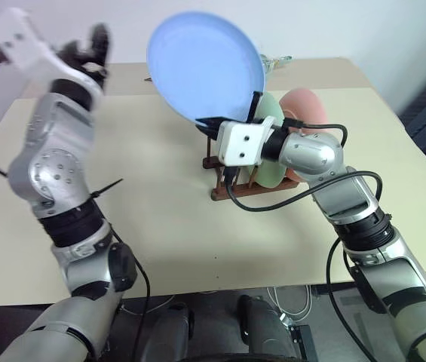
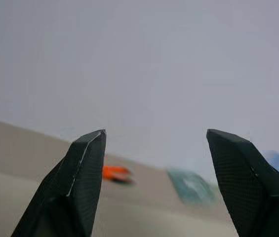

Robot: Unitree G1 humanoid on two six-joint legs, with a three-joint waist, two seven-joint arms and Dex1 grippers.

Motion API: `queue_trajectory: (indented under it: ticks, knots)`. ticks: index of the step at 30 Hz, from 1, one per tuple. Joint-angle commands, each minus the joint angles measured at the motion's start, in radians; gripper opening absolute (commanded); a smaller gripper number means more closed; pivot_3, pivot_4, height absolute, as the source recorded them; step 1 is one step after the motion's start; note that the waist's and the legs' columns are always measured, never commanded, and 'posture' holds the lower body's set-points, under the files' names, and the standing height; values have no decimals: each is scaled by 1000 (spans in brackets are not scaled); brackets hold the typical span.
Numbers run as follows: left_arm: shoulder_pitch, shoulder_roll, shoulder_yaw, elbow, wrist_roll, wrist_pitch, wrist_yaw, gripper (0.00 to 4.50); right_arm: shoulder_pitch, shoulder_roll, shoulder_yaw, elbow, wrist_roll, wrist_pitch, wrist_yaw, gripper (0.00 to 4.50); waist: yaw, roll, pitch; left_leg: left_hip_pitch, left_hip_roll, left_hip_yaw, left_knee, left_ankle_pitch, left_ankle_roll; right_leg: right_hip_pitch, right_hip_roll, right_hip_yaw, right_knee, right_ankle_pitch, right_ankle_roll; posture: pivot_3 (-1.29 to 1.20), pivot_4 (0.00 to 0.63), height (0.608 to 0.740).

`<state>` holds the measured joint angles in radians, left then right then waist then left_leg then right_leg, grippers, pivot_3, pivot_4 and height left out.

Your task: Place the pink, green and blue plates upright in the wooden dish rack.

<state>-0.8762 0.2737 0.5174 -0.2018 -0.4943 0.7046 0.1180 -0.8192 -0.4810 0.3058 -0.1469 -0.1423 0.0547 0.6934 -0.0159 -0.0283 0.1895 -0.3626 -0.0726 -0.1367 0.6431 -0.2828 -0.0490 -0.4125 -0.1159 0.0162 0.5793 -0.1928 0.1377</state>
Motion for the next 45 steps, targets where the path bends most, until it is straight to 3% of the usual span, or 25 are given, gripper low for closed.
queue_trajectory:
  ticks: [1,4,5,9,14,19,28,32,35,39,42,45]
  knots:
    - [90,109,-27,51,111,-130,-61,3018,-21,71,-155,-131,235,138,0,0,-1,0,0,0,0,0,0,0,0,0,0,0,0,0,0,0,150,740]
    - [249,163,-124,69,126,-167,-223,3018,-38,166,-319,-245,601,407,-53,0,5,0,0,2,0,0,-2,-1,2,1,0,1,0,0,0,0,150,740]
    - [331,181,-193,45,129,-178,-309,3018,-42,198,-386,-272,790,518,-113,0,9,1,0,2,0,-1,-2,-2,4,2,0,1,0,0,-1,0,150,740]
    - [532,213,-340,-46,105,-212,-516,3018,-45,271,-544,-261,1282,755,-402,0,9,0,-1,2,0,-4,-2,-3,5,3,-1,1,0,1,-4,0,150,740]
    - [712,304,-482,-142,87,-180,-729,3018,46,291,-563,-223,1596,840,-735,0,-1,2,-2,4,2,-4,-8,-3,5,-2,1,3,0,-1,-9,0,150,740]
    - [752,331,-512,-185,64,-145,-789,3018,91,270,-544,-217,1724,824,-902,0,-1,7,-1,4,2,0,-12,-2,6,-6,2,5,0,-2,-10,0,150,740]
    - [749,335,-532,-202,71,-137,-810,3018,128,270,-462,-223,1805,767,-1129,0,1,7,-1,5,2,1,-12,-2,6,-4,2,5,0,-2,-10,0,150,740]
    - [745,333,-537,-201,73,-137,-810,3018,133,263,-438,-202,1796,754,-1159,0,1,7,-1,5,2,1,-12,-2,6,-4,3,5,0,-2,-10,0,150,740]
    - [750,333,-551,-206,83,-141,-810,3093,98,246,-426,-174,1764,758,-1123,1001,0,7,-1,5,2,1,-12,-2,6,-4,3,5,0,-2,-10,0,150,740]
    - [754,329,-555,-214,86,-137,-804,3093,45,101,-366,-192,1513,777,-922,2968,2,7,-1,5,2,1,-12,-2,6,-4,3,5,0,-2,-10,0,150,740]
    - [758,327,-556,-216,88,-137,-801,3093,22,-49,-320,-253,1285,699,-669,2968,3,7,-1,4,2,1,-11,-2,6,-4,3,4,-2,-2,-9,0,150,740]
    - [758,324,-556,-202,100,-146,-800,3093,37,-169,-396,-294,1211,615,-442,2968,3,7,-1,4,2,2,-12,-2,6,-3,3,4,-2,-5,-4,0,150,740]
